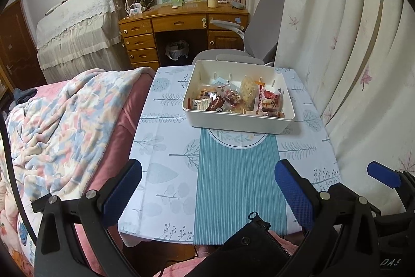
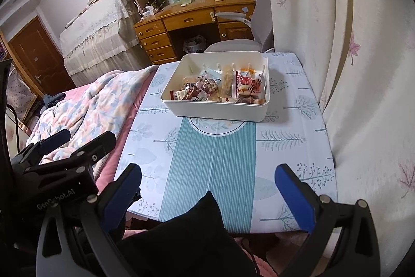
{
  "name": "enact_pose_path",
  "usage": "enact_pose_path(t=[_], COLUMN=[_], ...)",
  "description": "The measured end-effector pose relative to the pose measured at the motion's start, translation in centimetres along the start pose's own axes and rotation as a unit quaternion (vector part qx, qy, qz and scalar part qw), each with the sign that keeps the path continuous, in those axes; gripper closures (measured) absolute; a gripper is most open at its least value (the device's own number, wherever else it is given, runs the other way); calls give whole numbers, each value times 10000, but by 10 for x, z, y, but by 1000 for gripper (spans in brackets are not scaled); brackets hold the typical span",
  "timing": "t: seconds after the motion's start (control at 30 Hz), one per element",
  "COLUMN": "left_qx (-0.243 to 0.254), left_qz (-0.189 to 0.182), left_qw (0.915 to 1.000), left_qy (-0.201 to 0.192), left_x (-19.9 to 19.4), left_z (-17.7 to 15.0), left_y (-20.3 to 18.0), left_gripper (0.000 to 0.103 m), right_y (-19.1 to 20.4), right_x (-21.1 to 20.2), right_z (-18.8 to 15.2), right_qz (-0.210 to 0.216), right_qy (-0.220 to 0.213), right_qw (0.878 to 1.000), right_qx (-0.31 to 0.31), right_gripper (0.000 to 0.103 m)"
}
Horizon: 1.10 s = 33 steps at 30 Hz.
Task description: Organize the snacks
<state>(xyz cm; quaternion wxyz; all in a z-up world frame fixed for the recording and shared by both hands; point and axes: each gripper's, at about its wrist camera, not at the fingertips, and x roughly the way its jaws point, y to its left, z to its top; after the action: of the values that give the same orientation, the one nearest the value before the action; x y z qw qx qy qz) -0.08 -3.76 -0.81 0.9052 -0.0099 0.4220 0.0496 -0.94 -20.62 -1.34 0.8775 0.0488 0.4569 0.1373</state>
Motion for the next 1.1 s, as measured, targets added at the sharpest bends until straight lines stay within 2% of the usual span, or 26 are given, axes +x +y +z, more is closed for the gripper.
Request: enact_pose_path(t=[0.5, 1.1], left_qx=[-3, 68], left_qz=[-6, -57], left_qw=[10000, 9997], left_qy=[30, 215], left_x=[2, 23], left_z=[7, 21], left_y=[-3, -3], left_gripper=[1, 1], right_y=[-1, -3], right_x=[4, 21], right_z=[4, 10], right_qz=[53, 49], right_qy=[67, 234], right_qw=[10000, 9995], right_qx=[44, 201], right_gripper=[0, 0])
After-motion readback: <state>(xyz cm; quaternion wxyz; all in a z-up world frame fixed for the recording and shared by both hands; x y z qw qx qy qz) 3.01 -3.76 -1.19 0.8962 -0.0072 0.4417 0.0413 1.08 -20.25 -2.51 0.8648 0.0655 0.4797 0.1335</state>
